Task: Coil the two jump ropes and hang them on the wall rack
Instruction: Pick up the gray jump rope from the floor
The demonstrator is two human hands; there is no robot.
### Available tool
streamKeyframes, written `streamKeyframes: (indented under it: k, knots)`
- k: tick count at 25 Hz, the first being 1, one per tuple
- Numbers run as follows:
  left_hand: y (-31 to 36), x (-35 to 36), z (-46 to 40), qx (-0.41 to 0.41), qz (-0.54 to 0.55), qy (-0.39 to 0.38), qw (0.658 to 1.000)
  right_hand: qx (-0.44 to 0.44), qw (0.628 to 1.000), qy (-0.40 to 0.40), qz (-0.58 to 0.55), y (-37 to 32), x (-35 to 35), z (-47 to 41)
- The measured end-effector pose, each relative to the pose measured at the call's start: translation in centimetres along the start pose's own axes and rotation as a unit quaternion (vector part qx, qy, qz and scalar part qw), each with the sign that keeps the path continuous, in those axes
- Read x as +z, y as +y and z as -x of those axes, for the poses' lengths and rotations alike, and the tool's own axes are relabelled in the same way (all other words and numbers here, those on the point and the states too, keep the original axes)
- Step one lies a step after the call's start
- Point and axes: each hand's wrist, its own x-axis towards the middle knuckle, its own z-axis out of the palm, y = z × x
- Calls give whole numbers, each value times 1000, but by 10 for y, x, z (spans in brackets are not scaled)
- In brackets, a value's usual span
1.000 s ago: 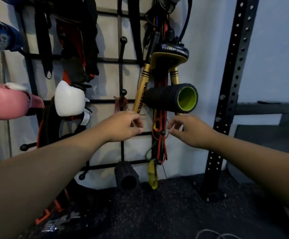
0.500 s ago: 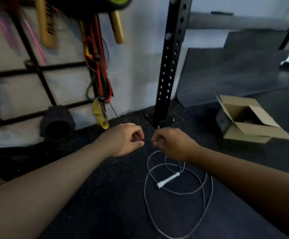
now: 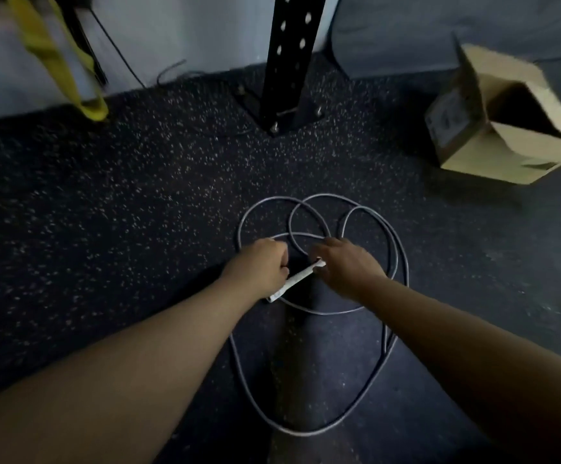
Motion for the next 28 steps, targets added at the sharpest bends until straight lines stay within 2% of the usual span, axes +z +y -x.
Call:
streamKeyframes:
  k: [4,8,11,14,19,23,28]
  knots:
    - [-3,44,-14,-3,-84,-46,995,-50,994,-17,95,10,28,-24]
    - [-7,24,-3,16,-122,-67,990,-105,981,42,156,5,22,-16]
    - [0,-41,34,16,-143,-99,985,-150,984,83,54,-17,-10,16]
    - [16,-114,97,76,-244,-100,962,-209,971,61,-94,-57,-61,60]
    - [48,-217,219,74,-313,-28,947,-238,938,182,-175,-127,-168,128]
    - [76,-295,315,39,-339,80,936,-325,887,182,-272,-182,-252,168]
    - [73,-355,419,29,-328,208,921,-431,831,219,-276,-262,-324,234]
